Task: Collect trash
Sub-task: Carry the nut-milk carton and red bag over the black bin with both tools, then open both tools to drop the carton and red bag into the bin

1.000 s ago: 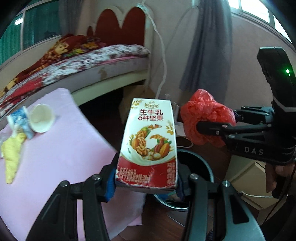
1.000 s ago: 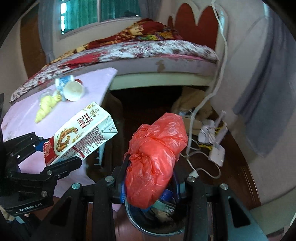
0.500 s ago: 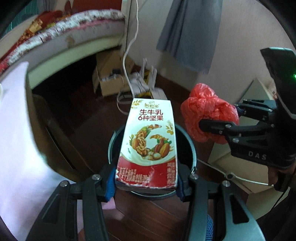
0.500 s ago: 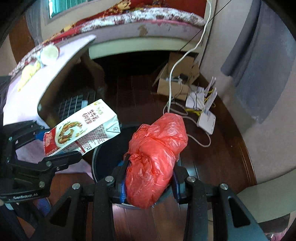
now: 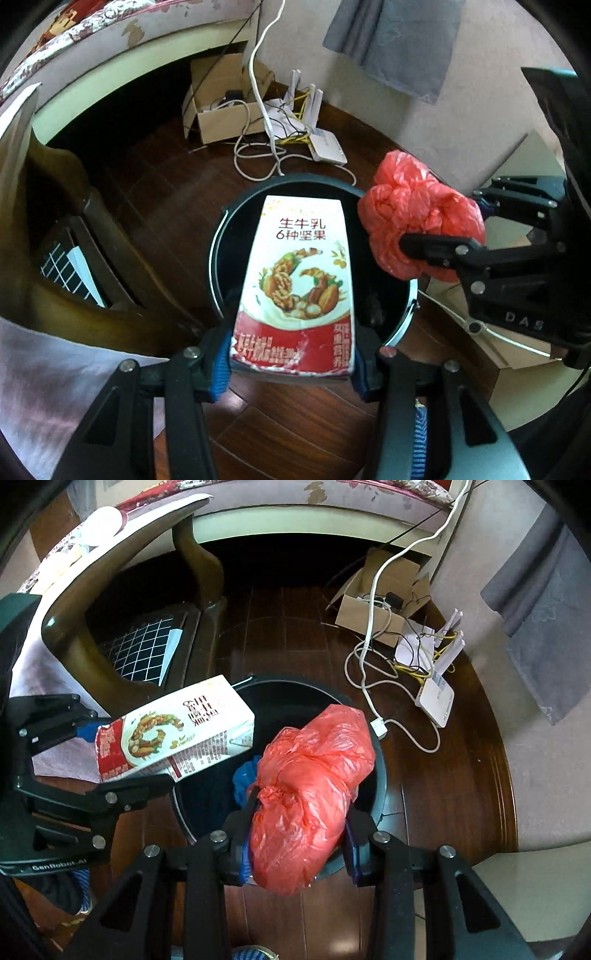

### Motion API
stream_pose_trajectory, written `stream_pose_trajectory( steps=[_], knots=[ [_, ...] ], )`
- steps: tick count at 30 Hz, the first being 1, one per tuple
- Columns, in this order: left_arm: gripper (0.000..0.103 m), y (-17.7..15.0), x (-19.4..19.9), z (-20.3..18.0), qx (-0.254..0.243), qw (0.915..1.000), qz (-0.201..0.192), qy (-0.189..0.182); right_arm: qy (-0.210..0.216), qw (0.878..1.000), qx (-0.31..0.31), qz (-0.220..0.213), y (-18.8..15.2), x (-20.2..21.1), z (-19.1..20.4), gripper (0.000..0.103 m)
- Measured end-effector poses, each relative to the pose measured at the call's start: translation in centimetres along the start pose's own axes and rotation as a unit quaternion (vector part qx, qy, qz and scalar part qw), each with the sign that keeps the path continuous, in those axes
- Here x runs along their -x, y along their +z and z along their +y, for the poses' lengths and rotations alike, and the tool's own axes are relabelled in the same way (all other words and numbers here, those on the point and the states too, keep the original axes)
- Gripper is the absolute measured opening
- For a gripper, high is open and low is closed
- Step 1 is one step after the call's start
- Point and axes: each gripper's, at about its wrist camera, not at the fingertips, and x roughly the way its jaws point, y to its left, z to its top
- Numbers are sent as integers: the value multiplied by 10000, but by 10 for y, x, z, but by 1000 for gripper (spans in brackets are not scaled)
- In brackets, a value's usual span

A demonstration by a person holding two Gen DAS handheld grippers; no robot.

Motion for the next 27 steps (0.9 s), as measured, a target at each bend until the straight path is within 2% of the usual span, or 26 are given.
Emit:
stream_pose_trajectory(
  steps=[8,20,21,22,23,24,27],
  knots=[
    [52,2,-8,2,-9,9999,110,25,107,9999,-34,89,2,-13,-3,40],
    [54,3,-21,9,271,9991,235,-241,264,9991,184,259,-13,-28,-3,41],
    [69,3,-22,10,337,9990,232,-177,175,9993,229,233,-14,-29,-3,44],
    [89,3,-22,11,364,9990,226,-131,12,9995,251,201,-14,-31,-3,69],
    [93,3,-20,11,353,9991,173,-140,-108,9995,196,227,-16,-33,-7,100],
    [94,3,-19,10,304,9994,143,-123,-110,9996,146,233,-18,-34,-10,103],
    [94,2,-16,9,239,9996,123,-39,-305,9991,32,297,-20,-33,-23,103]
  ],
)
